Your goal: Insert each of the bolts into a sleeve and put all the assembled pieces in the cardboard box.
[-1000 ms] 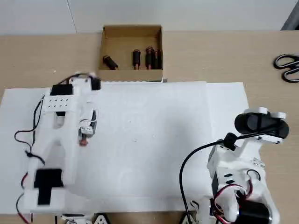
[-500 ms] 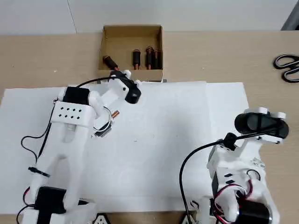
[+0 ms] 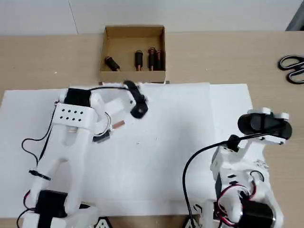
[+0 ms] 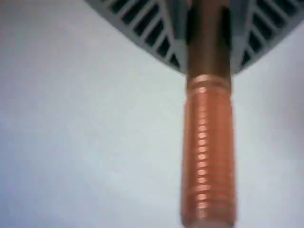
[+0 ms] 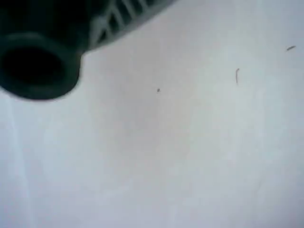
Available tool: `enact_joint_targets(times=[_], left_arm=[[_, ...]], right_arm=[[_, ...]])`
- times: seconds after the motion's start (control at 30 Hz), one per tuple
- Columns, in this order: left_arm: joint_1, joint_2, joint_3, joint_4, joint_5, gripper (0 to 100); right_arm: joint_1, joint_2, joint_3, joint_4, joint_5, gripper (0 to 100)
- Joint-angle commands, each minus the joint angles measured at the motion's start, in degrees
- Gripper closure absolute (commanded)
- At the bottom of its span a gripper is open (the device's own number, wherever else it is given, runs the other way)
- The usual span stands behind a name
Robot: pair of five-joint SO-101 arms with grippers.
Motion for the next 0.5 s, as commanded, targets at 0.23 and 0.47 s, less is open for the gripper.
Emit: enact_joint_targets(times=[0.23,0.47], left_arm=[[1.1,-2.6,-2.2,2.1,-31.6,100],[0.7,-3.0,7.5,-10.8,-46.9,100]], right_arm=[[0.4,0.0,-0.3,-1.8,2.2,99.5],[0.4,0.0,0.2,-2.2,4.7,99.5]])
